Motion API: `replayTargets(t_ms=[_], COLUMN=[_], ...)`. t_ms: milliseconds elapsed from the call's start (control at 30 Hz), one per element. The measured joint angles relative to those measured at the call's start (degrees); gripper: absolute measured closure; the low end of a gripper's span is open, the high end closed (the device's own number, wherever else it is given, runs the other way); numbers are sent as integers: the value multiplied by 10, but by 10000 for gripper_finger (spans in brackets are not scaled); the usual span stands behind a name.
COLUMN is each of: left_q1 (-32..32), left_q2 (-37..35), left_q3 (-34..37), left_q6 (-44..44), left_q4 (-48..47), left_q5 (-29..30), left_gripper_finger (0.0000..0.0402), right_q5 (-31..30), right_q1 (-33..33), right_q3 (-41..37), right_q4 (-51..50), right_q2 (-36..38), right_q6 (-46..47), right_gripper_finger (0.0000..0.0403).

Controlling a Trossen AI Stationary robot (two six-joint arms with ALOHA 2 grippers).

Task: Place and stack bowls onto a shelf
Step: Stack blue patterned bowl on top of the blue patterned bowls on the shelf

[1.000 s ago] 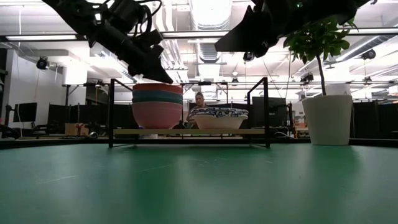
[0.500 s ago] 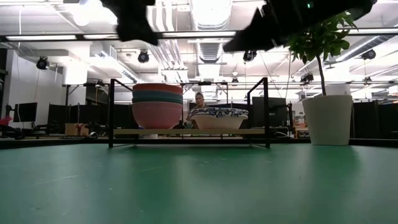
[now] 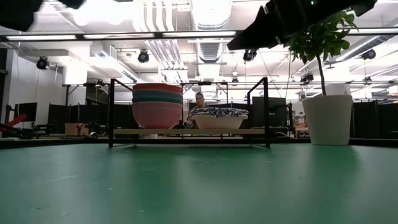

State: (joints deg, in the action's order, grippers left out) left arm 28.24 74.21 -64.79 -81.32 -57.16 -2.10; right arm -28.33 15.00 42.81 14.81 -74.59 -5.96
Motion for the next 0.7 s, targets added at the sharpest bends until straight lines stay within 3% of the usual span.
replayTargets(t_ms=[167,300,500,700], left_q1=[73,116,156,177], left_q2=[55,111,194,285], left_q3=[0,-2,-40,-116], left_q6=[-131,-187,-232,-228], left_q4=[2,22,62,48], left_q5=[24,-5,-45,-37], left_gripper_finger=[400,379,312,234], right_q5=[0,-1,-2,-2], right_q1=[0,0,0,0], right_q3=[0,0,0,0], right_q4=[5,12,38,55], right_q2=[15,31,59,81], right_q6=[-19,-50,-91,-140], right_gripper_finger=[369,369,369,369])
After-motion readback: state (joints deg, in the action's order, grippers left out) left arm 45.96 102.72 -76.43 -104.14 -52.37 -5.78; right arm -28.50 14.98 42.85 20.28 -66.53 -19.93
